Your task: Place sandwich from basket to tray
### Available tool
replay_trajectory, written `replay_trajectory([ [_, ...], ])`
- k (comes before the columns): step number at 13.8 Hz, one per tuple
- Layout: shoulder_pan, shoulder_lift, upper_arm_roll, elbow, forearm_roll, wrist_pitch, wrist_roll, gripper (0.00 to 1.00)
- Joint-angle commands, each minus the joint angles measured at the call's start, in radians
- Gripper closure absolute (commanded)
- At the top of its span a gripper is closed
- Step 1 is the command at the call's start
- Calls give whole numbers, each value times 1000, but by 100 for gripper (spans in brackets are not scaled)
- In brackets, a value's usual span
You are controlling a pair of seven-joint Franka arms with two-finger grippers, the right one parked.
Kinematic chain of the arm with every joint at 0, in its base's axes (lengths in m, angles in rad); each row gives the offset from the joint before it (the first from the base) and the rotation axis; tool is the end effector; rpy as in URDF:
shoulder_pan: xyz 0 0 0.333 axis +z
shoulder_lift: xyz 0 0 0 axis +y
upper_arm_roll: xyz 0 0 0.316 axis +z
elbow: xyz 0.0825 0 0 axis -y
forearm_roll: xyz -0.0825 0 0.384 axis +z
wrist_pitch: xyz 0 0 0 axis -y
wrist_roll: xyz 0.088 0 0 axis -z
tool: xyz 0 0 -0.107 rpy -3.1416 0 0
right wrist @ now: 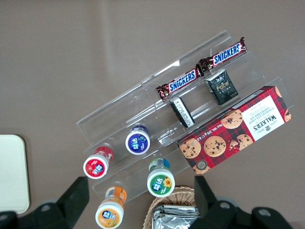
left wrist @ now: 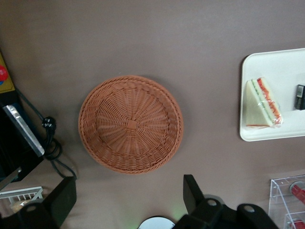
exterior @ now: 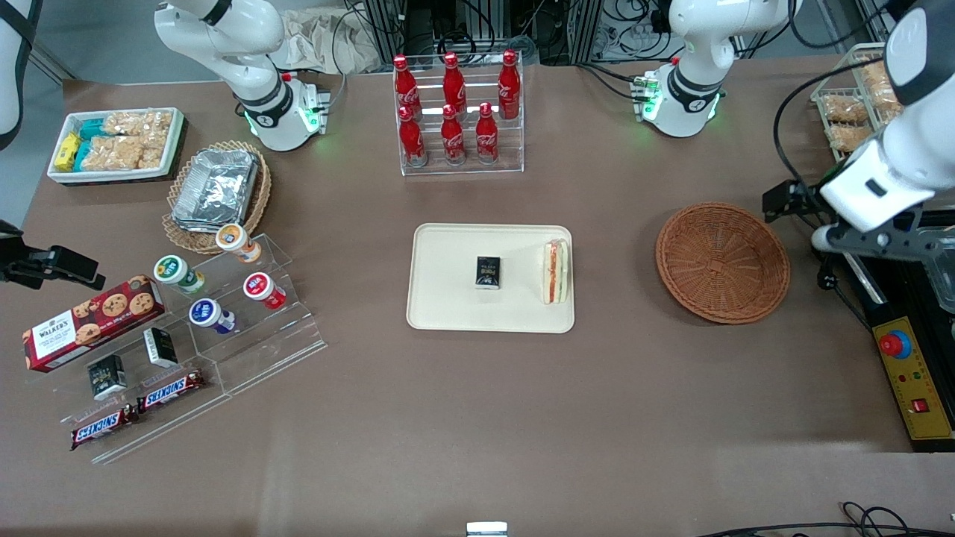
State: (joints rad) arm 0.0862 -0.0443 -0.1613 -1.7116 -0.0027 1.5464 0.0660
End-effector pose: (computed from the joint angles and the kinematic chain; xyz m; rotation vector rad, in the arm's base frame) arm 0.5315 -0.0420 0.5803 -3.1232 0.2196 0.1904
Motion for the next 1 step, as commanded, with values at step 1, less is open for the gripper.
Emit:
replay_trajectory([
  [1, -114, -66, 123, -80, -10, 31, 12, 0],
])
